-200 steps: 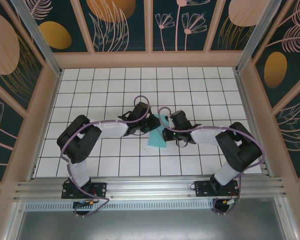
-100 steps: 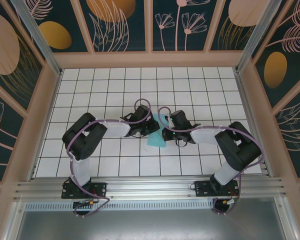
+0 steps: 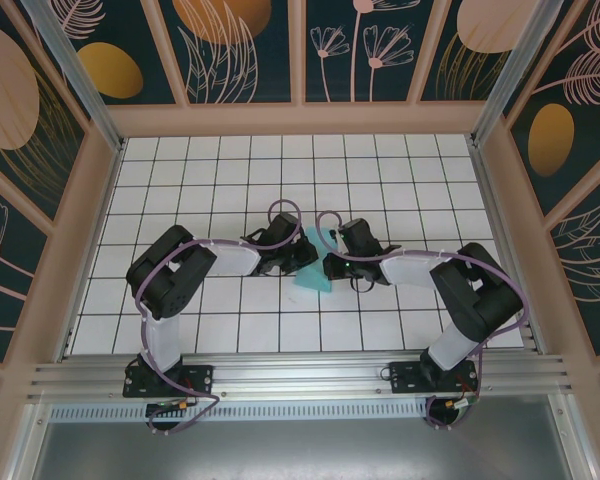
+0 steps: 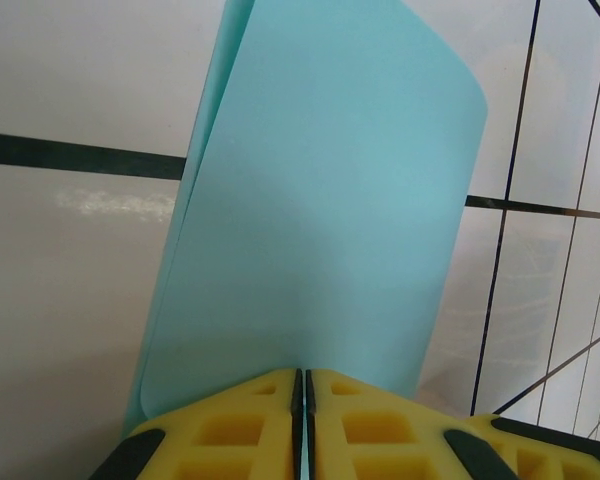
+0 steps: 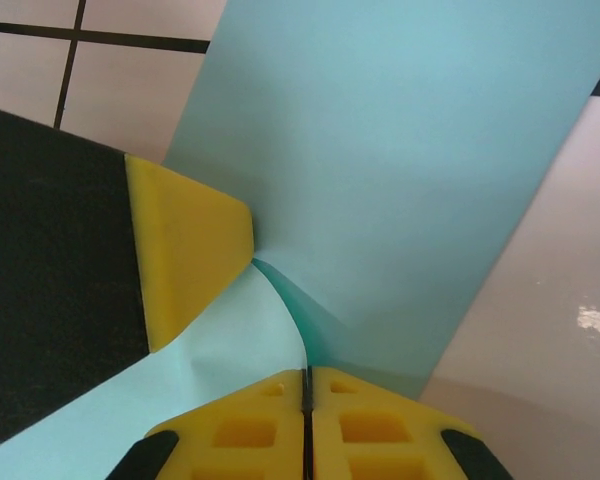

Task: Fold a paper plane with a square sheet of paper (pick it up from the middle)
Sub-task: Fold the triangle a second time at the center of the table.

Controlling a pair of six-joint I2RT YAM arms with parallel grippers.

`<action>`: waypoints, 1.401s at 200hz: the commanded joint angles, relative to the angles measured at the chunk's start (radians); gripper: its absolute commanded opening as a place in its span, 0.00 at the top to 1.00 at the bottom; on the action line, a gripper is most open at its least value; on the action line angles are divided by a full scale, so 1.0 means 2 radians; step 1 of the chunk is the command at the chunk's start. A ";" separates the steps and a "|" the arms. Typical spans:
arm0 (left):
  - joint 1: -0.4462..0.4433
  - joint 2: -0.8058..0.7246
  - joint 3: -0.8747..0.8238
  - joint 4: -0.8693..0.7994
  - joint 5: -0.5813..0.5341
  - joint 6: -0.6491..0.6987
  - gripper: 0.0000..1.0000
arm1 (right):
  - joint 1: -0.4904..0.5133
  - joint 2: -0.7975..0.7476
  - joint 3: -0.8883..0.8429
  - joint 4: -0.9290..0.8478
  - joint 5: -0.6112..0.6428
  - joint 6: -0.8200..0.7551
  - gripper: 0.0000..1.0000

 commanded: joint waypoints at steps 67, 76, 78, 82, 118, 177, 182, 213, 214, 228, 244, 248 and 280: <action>0.001 0.010 -0.017 -0.028 -0.016 0.009 0.86 | -0.005 -0.094 0.003 -0.028 -0.037 0.052 0.74; 0.001 0.011 -0.016 -0.029 -0.017 0.010 0.86 | -0.005 -0.098 -0.006 -0.016 -0.059 0.061 0.77; 0.001 0.011 -0.016 -0.029 -0.017 0.010 0.86 | -0.005 -0.099 -0.007 -0.013 -0.065 0.063 0.78; 0.001 0.010 -0.016 -0.029 -0.017 0.010 0.86 | -0.005 -0.100 -0.011 -0.008 -0.074 0.066 0.79; 0.001 0.012 -0.014 -0.029 -0.016 0.012 0.87 | -0.005 -0.103 -0.035 0.018 -0.114 0.096 0.93; 0.001 0.013 -0.010 -0.032 -0.014 0.014 0.87 | -0.006 -0.043 -0.013 0.018 -0.155 0.101 0.97; 0.001 0.012 -0.010 -0.032 -0.014 0.014 0.87 | -0.005 -0.039 -0.011 0.013 -0.152 0.100 0.97; 0.000 0.012 -0.011 -0.033 -0.014 0.015 0.87 | -0.006 -0.013 0.003 -0.007 -0.147 0.090 0.96; 0.000 0.012 -0.011 -0.032 -0.014 0.015 0.87 | -0.007 -0.013 0.004 -0.008 -0.147 0.090 0.96; 0.001 0.012 -0.011 -0.033 -0.014 0.016 0.87 | -0.007 -0.004 0.005 -0.008 -0.155 0.089 0.96; 0.001 0.013 -0.011 -0.033 -0.014 0.017 0.87 | -0.008 0.002 0.005 -0.010 -0.158 0.090 0.95; 0.001 0.013 -0.012 -0.033 -0.014 0.016 0.87 | -0.008 0.003 0.005 -0.011 -0.159 0.090 0.95; 0.000 0.013 -0.013 -0.033 -0.014 0.016 0.87 | -0.011 0.009 -0.001 -0.015 -0.159 0.090 0.95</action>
